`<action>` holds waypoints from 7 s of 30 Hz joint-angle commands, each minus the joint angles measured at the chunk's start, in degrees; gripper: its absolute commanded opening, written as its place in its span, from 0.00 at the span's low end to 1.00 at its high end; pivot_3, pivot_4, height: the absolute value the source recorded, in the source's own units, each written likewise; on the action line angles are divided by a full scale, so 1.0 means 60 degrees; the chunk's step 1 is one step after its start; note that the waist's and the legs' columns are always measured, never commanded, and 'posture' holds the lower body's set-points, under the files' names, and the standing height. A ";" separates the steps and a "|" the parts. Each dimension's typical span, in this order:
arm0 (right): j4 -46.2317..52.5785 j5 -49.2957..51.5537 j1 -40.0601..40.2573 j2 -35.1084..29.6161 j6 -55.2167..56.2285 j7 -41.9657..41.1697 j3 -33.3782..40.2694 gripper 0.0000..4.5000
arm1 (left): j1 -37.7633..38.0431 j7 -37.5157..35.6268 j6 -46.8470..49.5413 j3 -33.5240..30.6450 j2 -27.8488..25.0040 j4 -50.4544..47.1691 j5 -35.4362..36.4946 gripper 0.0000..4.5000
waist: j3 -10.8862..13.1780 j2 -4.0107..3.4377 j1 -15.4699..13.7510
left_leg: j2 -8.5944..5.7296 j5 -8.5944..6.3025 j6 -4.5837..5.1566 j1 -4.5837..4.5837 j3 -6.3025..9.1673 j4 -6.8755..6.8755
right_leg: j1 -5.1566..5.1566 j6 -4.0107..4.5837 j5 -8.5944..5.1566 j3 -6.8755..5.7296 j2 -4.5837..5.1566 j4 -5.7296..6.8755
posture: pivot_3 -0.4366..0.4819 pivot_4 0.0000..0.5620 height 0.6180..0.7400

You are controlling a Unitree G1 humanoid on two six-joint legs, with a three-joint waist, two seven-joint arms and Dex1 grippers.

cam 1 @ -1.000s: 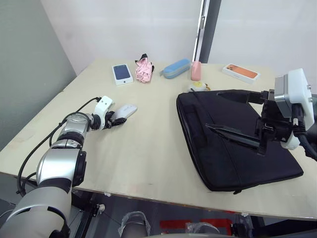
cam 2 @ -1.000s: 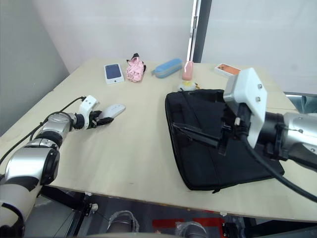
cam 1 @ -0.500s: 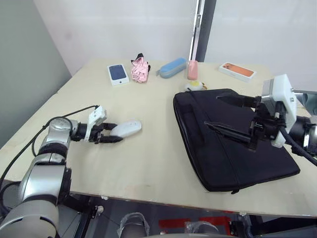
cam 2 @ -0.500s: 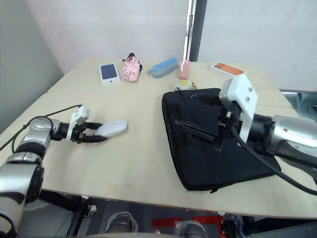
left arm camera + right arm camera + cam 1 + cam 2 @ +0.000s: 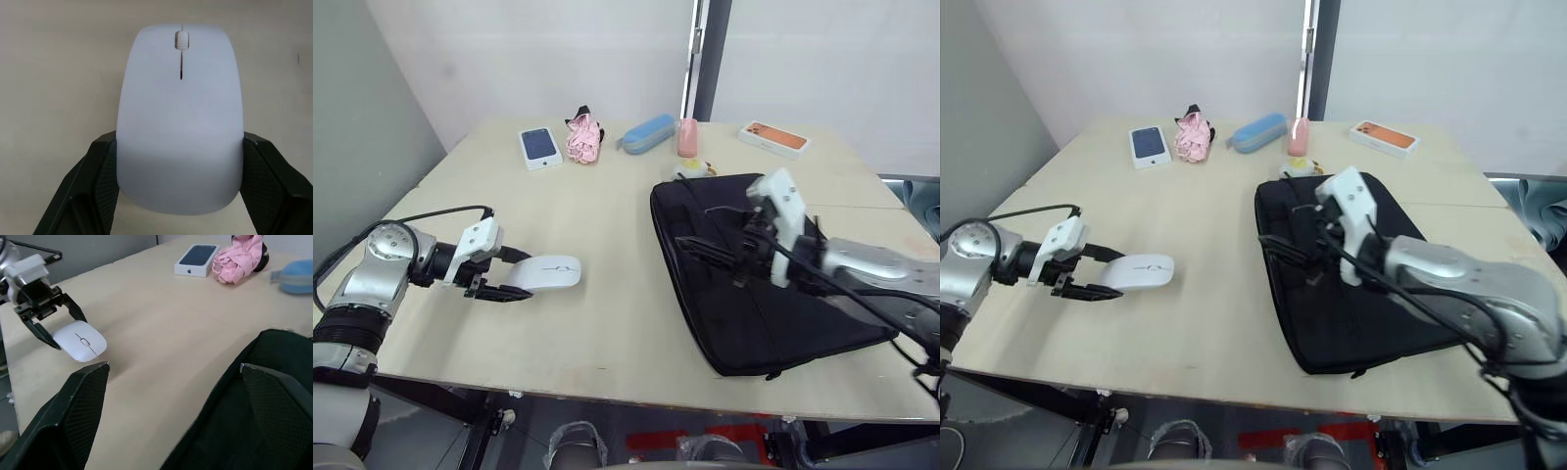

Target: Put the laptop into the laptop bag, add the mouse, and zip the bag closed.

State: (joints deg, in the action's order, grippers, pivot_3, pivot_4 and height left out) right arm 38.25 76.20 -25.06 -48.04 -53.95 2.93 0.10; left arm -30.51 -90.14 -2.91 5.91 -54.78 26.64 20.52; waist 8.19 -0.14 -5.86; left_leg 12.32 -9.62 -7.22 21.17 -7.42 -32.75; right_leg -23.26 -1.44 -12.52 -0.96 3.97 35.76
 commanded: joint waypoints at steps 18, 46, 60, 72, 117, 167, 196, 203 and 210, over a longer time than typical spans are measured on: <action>-0.2433 -0.6210 -0.1685 0.3014 -0.1780 0.0508 -0.3392 1.00 | -0.0265 -0.0393 0.0039 0.0294 -0.1011 -0.0142 0.0872 0.62 | -0.0001 0.0001 0.0067 | 0.0009 0.0006 -0.0044 0.0047 0.0001 0.0023 | -0.0073 -0.0026 0.0013 0.0000 -0.0019 0.0032 | 0.48 0.27 1.00; -0.2172 -0.9761 -0.1332 0.3862 -0.2147 -0.1849 -0.3119 0.01 | -0.0662 -0.0393 -0.0109 0.0135 -0.0300 0.0354 0.0829 0.62 | -0.0003 0.0005 0.0050 | 0.0010 0.0008 -0.0048 0.0002 -0.0002 -0.0032 | -0.0041 -0.0005 0.0001 0.0020 -0.0018 0.0099 | 0.48 0.27 1.00; -0.1358 -0.7623 -0.3216 0.4165 -0.4307 -0.3394 0.0625 0.01 | -0.1975 -0.0015 0.0087 0.0441 0.2038 0.0773 -0.0197 0.62 | -0.0003 0.0005 0.0005 | 0.0012 0.0015 -0.0053 -0.0004 -0.0009 -0.0042 | -0.0055 0.0017 -0.0011 0.0032 -0.0020 0.0145 | 0.48 0.27 1.00; -0.1441 -0.7473 -0.3292 0.3854 -0.4148 -0.3522 0.0725 0.01 | -0.3661 0.2211 -0.1312 0.0942 0.5118 0.3497 -0.2208 0.62 | -0.0001 0.0008 -0.0032 | 0.0012 0.0023 -0.0039 0.0003 -0.0008 -0.0048 | -0.0054 -0.0014 0.0008 0.0035 -0.0021 0.0151 | 0.48 0.27 1.00; -0.1216 -0.7575 -0.2885 0.4031 -0.4078 -0.2908 0.0835 0.00 | -0.3320 0.2412 -0.0280 -0.0690 0.8118 0.2963 -0.0831 0.99 | 0.0009 0.0024 -0.0054 | 0.0001 0.0041 0.0007 0.0000 -0.0015 -0.0054 | -0.0044 0.0013 -0.0004 0.0052 -0.0012 0.0146 | 0.48 0.27 1.00; -0.0576 -0.6485 -0.0543 0.0583 0.0194 -0.9015 -0.1292 0.19 | -0.1654 -0.0393 0.3364 0.0716 -0.0373 -0.0797 0.1749 1.00 | 0.0015 0.0013 0.0019 | 0.0023 0.0015 -0.0042 -0.0005 -0.0024 -0.0014 | -0.0054 0.0028 -0.0014 0.0039 -0.0030 0.0099 | 0.48 0.27 1.00; 0.3351 -0.2910 1.0770 0.1398 0.1148 -0.9347 1.0635 0.94 | -0.4014 -0.0184 -0.2902 0.0616 0.2544 0.6047 -0.1128 1.00 | -0.0003 0.0036 -0.0400 | 0.0010 -0.0024 0.0060 -0.0017 -0.0031 -0.0049 | -0.0011 0.0002 -0.0008 0.0056 -0.0005 0.0074 | 0.48 0.27 1.00; 0.3624 -0.1492 1.4092 0.1502 0.3451 -0.8597 1.0808 0.94 | -0.5256 0.1582 -0.3751 0.0733 0.4252 0.7885 -0.2887 1.00 | 0.0000 0.0043 -0.0441 | -0.0004 -0.0047 0.0086 0.0013 -0.0011 -0.0023 | -0.0009 -0.0031 -0.0019 0.0020 0.0007 -0.0002 | 0.48 0.27 1.00; 0.3624 -0.1752 1.6749 0.2119 0.5983 -0.8206 1.0460 0.94 | -0.5671 0.2545 -0.3731 0.0589 0.5278 0.8306 -0.3892 1.00 | 0.0001 0.0045 -0.0441 | -0.0019 -0.0075 0.0100 0.0071 0.0038 -0.0024 | -0.0005 -0.0057 -0.0023 -0.0038 0.0033 -0.0069 | 0.48 0.27 1.00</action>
State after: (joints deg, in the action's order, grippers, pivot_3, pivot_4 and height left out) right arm 59.11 65.81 73.93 -35.60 -21.91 -46.71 62.35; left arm -63.01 -75.56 -25.22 10.13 -23.43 76.03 -1.70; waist 8.20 0.13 -8.50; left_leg 12.20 -10.07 -6.62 21.65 -7.14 -32.90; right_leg -23.27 -1.80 -12.66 -1.24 4.18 35.30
